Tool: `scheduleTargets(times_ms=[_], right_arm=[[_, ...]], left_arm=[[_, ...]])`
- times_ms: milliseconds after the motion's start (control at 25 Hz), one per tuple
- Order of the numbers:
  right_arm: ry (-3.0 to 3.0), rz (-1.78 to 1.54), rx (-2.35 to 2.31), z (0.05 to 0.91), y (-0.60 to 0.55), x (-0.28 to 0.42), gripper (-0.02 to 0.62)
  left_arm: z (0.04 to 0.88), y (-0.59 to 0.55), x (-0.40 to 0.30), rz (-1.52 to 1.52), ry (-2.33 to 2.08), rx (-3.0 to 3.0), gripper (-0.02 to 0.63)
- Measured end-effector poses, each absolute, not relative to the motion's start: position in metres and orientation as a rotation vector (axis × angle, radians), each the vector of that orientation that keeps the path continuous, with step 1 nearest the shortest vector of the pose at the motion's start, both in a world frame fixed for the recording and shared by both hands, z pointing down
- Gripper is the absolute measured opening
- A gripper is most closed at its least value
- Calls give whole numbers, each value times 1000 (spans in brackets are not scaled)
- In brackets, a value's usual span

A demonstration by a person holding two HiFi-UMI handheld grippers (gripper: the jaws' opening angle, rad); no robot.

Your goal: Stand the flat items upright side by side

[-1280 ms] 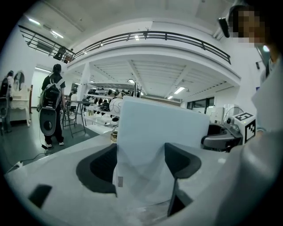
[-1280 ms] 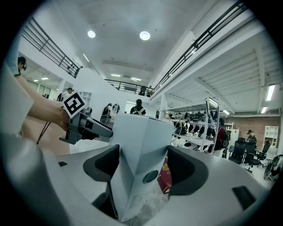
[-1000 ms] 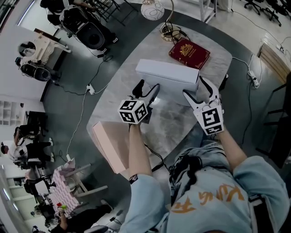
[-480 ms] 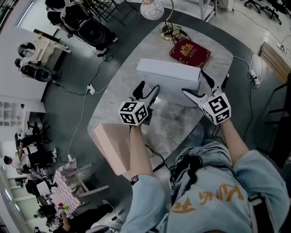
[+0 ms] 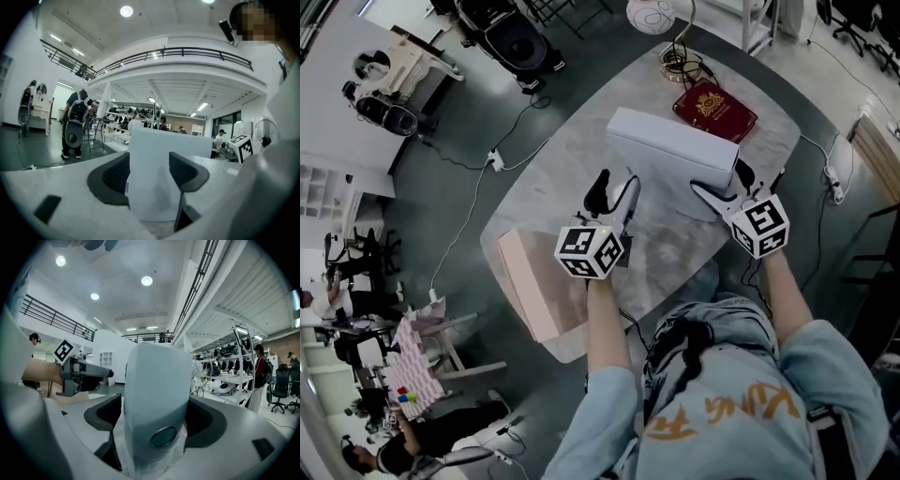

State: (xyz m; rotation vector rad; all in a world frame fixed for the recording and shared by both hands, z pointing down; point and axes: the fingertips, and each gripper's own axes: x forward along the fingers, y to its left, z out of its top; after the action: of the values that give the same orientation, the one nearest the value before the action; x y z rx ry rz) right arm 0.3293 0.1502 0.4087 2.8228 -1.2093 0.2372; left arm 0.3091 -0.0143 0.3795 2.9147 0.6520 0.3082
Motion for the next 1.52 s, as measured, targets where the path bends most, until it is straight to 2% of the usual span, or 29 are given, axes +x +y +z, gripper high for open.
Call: scheduleTargets(times_ms=[560,960,1520], right_arm=[[-1219,260,2814,413,143,321,414],[-1319,320,2726,424,106,304,405],[-1286,386,2662,437,57,294,370]], left_arm=[[396,-19,185,344,391,2951,270],[454,-19,91,512,254,2822,270],[517,-89,-7,720,-283,2740,282]])
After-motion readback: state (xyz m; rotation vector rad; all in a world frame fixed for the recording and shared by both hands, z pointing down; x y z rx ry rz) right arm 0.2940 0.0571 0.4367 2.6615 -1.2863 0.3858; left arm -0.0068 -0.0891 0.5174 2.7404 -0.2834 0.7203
